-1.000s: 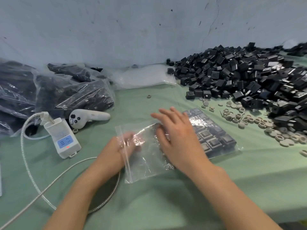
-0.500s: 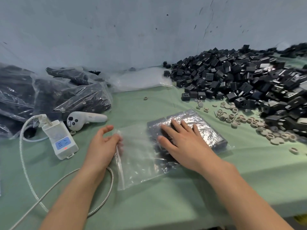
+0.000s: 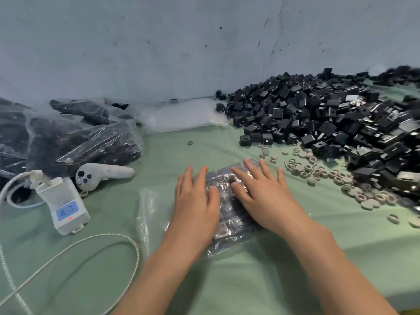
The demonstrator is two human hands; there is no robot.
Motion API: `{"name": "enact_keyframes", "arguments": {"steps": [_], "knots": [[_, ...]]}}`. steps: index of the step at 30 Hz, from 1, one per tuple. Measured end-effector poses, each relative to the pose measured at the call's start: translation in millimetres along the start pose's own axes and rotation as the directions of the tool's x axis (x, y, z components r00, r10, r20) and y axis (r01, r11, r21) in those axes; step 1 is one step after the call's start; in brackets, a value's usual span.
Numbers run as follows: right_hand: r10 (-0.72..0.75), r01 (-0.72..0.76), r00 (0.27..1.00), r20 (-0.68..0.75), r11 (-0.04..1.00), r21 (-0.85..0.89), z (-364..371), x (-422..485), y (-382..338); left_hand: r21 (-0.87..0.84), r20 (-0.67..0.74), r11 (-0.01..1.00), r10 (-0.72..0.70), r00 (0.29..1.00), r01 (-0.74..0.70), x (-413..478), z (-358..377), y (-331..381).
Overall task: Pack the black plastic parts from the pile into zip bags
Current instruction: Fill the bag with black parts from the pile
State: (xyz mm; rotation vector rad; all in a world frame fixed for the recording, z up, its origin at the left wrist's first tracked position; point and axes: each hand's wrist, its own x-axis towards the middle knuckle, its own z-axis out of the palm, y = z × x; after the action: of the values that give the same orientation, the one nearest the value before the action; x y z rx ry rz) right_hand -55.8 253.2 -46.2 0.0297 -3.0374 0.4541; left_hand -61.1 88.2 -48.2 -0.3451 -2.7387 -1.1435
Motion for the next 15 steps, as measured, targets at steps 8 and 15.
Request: {"name": "enact_keyframes", "arguments": {"steps": [8, 15], "knots": [[-0.001, 0.002, 0.997, 0.081, 1.000, -0.017, 6, 22, 4, 0.067, 0.080, 0.978, -0.201, 0.976, 0.196, 7, 28, -5], [0.094, -0.089, 0.989, 0.112, 0.995, -0.045, 5, 31, 21, 0.043, 0.129, 0.987, -0.160, 0.979, 0.156, 27, 45, 7]]}}
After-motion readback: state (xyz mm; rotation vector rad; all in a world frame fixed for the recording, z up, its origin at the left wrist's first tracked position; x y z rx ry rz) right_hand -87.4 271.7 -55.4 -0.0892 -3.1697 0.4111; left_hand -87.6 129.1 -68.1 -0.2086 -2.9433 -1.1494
